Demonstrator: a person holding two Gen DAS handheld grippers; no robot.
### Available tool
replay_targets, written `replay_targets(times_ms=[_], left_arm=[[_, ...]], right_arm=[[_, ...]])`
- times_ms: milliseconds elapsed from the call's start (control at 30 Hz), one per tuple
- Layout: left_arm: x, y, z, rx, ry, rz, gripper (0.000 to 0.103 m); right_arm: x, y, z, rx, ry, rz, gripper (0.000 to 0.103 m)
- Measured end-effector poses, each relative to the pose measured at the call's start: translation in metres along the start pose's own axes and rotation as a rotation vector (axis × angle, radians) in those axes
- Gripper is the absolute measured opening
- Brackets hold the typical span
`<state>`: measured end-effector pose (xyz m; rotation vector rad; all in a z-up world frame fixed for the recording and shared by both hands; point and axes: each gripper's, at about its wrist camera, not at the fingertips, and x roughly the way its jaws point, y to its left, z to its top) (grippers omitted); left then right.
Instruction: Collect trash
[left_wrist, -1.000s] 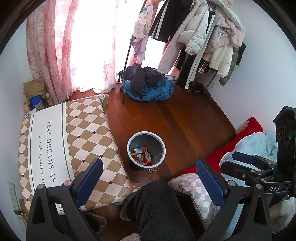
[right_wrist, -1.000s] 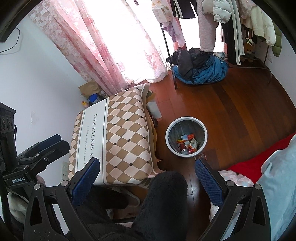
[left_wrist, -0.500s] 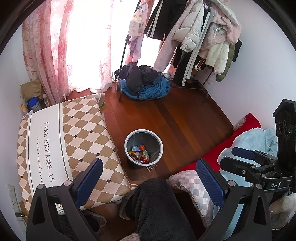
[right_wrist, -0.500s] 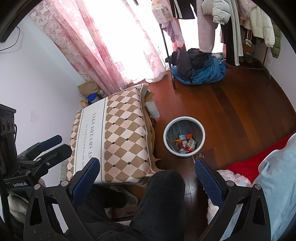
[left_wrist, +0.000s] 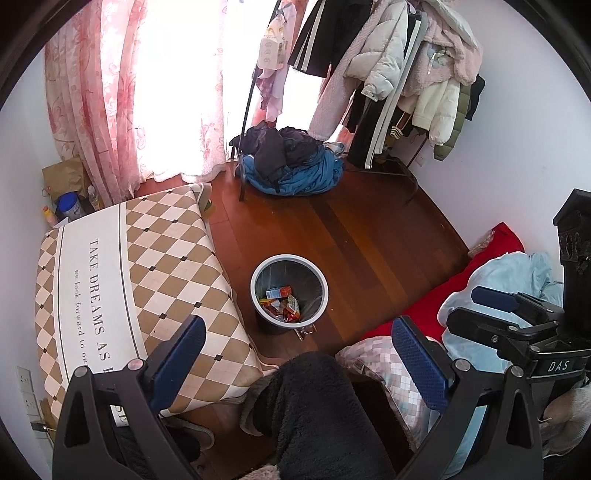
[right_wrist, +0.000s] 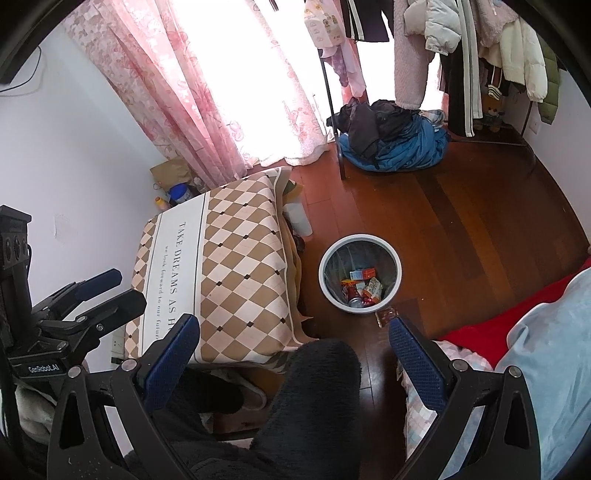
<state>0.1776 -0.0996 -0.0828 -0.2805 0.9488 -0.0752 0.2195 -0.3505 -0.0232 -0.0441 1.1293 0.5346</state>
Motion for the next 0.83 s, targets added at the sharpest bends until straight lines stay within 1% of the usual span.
replay_targets(times_ms=[667, 833], left_arm=[[0.0002, -0.0017, 0.001, 0.0, -0.001, -0.002, 0.103], [-0.0034, -0.0039, 0.0018, -0.001, -0.015, -0.009, 0.103]], right_arm=[[0.0007, 0.0065, -0.0009, 0.003, 0.0, -0.002, 0.103], [0.001, 0.0094, -0.0014, 0.004, -0.001, -0.004, 0.103]])
